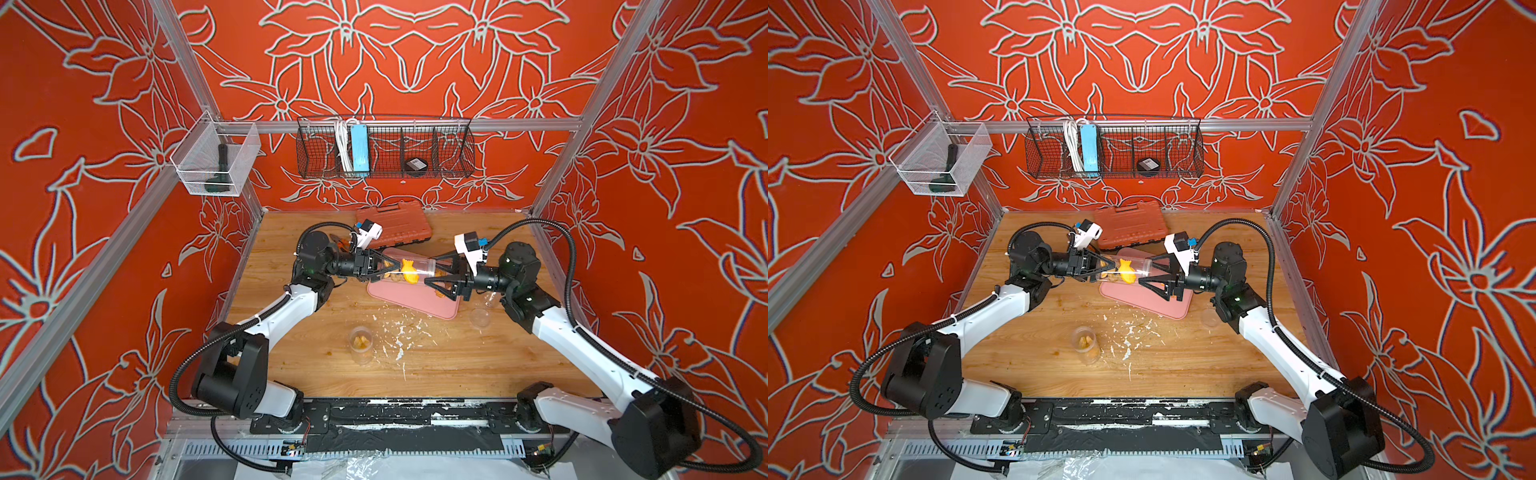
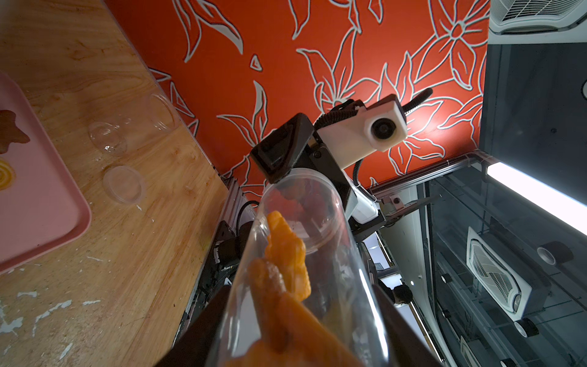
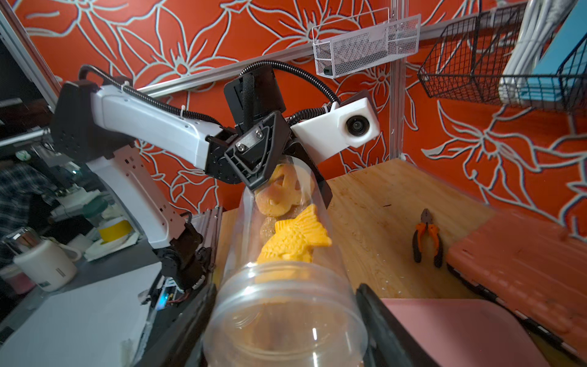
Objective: Pour the cookies out of the jar
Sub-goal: Unscrew the lid from the jar.
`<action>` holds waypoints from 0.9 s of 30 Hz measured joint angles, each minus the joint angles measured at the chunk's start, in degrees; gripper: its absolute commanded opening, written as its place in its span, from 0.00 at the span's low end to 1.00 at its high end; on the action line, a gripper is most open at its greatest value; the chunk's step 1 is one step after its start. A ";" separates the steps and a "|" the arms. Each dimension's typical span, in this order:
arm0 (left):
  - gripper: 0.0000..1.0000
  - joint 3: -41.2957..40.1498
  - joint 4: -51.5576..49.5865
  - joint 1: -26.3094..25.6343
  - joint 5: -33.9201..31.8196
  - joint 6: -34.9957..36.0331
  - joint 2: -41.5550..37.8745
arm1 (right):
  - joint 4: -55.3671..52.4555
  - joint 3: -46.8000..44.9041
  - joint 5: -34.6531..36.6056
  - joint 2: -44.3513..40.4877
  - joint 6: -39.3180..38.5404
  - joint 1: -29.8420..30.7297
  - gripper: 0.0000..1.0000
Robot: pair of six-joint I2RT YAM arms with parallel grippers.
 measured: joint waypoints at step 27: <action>0.57 0.00 -4.09 -0.07 -1.16 -1.07 0.87 | -7.98 -2.58 8.44 -5.05 -35.65 0.09 0.00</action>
